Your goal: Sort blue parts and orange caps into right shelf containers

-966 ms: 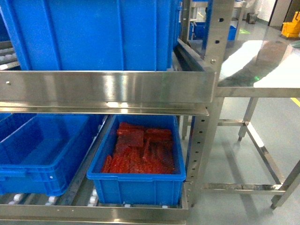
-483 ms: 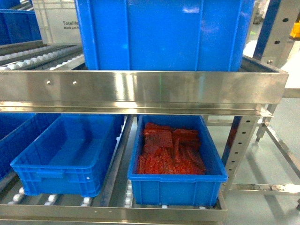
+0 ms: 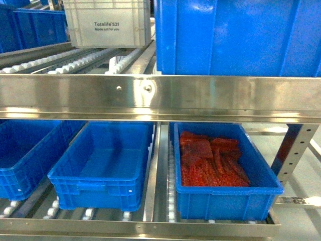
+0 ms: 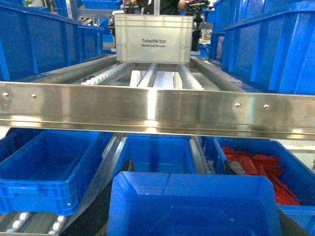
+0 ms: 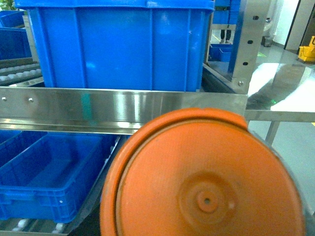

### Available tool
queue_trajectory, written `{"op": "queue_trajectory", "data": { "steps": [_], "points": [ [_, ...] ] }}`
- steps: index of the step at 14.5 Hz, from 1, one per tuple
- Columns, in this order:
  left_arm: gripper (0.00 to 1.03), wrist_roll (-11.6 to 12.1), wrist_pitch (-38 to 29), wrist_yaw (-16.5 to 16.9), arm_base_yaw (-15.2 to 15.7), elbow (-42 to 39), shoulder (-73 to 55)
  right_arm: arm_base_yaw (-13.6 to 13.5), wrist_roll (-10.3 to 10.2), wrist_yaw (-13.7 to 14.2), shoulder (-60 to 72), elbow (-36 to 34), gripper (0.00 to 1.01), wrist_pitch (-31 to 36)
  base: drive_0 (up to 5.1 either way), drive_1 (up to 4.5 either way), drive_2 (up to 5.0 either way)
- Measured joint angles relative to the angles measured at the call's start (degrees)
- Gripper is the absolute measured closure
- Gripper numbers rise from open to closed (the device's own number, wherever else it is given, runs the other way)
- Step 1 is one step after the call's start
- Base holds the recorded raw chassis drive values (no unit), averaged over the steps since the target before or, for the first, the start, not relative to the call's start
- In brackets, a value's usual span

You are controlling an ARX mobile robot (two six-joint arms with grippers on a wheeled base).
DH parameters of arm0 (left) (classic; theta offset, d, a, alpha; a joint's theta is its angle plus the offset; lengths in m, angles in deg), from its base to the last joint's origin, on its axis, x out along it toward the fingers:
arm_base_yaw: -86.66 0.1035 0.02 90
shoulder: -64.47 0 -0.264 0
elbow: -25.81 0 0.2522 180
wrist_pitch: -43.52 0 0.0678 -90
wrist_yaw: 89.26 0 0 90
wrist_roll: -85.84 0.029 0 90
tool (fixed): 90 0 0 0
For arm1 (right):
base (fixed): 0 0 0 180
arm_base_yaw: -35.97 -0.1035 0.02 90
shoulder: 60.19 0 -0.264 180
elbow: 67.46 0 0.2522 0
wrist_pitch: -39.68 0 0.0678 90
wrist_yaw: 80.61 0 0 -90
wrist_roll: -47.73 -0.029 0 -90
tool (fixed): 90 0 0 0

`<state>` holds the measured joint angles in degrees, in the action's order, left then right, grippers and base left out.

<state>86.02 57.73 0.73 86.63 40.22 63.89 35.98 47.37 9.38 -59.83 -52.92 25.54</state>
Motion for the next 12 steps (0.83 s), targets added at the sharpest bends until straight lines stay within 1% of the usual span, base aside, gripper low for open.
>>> {"op": "queue_trajectory", "data": {
  "steps": [12],
  "points": [
    [0.61, 0.0, 0.0, 0.0, 0.0, 0.0, 0.0, 0.0, 0.0, 0.0, 0.0, 0.0, 0.55, 0.0, -5.0, 2.47, 2.5]
  ]
}}
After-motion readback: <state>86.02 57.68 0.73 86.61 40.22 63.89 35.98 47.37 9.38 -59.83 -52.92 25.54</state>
